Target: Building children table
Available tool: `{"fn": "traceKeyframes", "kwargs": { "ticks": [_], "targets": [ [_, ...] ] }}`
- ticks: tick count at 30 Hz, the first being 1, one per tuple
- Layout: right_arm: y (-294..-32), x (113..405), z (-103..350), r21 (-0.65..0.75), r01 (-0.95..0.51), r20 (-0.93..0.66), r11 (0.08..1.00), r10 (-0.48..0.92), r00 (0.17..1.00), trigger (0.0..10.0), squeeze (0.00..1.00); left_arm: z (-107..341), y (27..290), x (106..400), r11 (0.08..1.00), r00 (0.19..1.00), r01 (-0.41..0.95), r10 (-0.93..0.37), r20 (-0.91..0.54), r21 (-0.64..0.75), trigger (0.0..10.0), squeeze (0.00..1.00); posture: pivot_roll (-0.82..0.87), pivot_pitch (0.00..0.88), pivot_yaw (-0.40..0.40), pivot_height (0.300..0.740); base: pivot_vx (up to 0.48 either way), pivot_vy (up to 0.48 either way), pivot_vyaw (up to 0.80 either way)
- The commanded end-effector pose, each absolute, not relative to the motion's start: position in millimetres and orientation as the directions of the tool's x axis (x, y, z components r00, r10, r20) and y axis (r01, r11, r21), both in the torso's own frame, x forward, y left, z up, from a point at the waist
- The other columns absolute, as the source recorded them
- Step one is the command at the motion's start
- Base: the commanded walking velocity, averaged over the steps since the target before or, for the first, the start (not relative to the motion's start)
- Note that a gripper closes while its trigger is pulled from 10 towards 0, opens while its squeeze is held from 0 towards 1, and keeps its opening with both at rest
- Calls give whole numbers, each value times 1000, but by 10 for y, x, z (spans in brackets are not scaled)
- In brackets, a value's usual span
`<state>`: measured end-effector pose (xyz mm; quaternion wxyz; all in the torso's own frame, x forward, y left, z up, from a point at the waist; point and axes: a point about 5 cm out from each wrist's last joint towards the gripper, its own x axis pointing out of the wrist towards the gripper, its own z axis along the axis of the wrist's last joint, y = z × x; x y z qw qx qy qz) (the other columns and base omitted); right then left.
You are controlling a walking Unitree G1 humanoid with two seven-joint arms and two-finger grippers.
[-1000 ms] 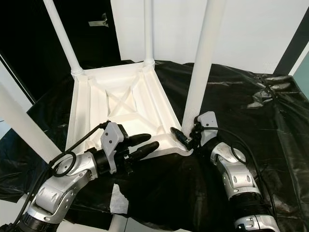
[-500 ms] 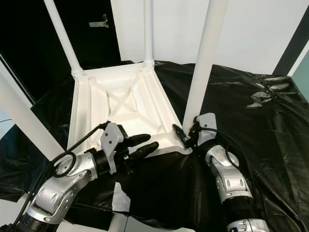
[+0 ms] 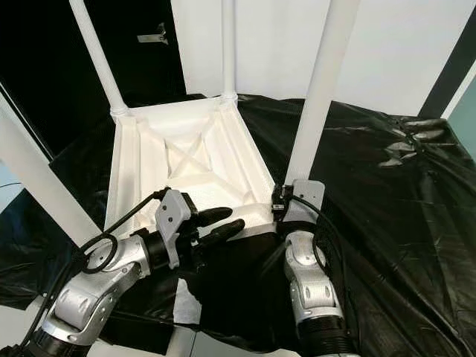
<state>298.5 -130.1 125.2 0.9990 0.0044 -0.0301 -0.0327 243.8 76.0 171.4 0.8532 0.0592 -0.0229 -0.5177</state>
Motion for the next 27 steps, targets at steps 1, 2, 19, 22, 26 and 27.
{"fn": "traceKeyframes", "kwargs": {
  "ticks": [1,2,19,22,26,27],
  "targets": [
    [-1226,2955,1168,30,31,20,999,-32,999,3490,0,1690,753,2413,443,450,887,-892,-36,130,10000,0,-17,0,4,740,0,0,0],
    [-1273,2952,1166,19,42,21,999,-42,999,10000,0,1689,765,2416,444,453,886,-891,-40,133,10000,0,-12,0,3,740,0,0,0],
    [-1470,2886,1257,-12,-16,83,1000,17,996,10000,925,1701,757,2419,460,467,878,-883,-32,129,10000,0,-19,0,-3,740,0,0,0],
    [-1538,2836,1258,-21,-107,87,994,108,990,10000,0,1699,764,2419,461,468,878,-883,-31,129,10000,0,-21,0,-1,740,0,0,0],
    [-1618,2794,1247,-42,-197,80,980,200,977,10000,0,1697,768,2424,461,468,878,-883,-32,129,10000,0,-26,0,2,740,0,0,0],
    [-1683,2779,1232,-73,-278,64,958,282,957,10000,0,1700,771,2434,460,468,878,-883,-31,132,10000,0,-30,0,4,740,0,0,0]
  ]
}}
